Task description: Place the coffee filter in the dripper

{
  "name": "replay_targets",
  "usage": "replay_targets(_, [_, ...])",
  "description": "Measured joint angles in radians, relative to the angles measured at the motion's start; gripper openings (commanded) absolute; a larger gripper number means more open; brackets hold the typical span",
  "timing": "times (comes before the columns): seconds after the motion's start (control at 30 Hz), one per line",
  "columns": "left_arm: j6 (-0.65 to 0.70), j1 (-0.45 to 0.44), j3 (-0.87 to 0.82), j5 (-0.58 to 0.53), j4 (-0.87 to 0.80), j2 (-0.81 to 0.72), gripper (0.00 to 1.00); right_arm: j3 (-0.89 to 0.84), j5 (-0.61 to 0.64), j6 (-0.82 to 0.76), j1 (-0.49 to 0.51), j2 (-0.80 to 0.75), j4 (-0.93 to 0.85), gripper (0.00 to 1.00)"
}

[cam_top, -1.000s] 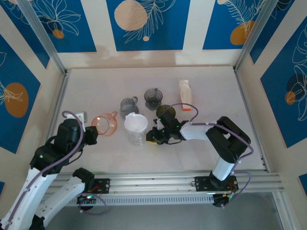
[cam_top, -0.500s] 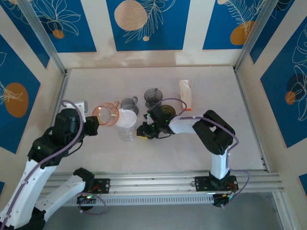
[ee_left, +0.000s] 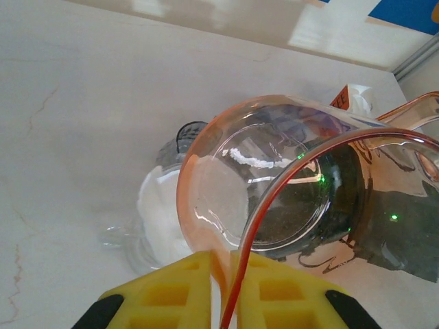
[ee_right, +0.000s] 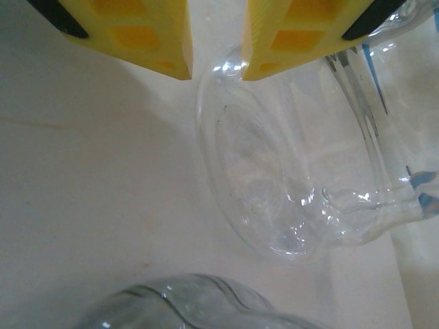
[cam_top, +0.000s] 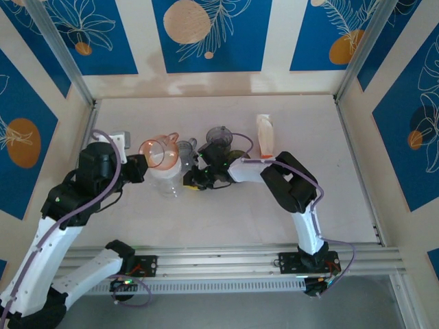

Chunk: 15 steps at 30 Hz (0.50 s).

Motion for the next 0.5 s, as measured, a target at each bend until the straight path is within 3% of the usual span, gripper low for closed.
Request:
replay_targets(0.23, [-0.001, 0.000, 0.000, 0.059, 0.035, 0.047, 0.14, -0.016, 0.008, 0.003, 0.005, -0.009, -0.001, 0.31])
replay_targets(0.5, [-0.001, 0.000, -0.006, 0.133, 0.089, 0.068, 0.14, -0.257, 0.069, 0.003, 0.005, -0.224, -0.018, 0.31])
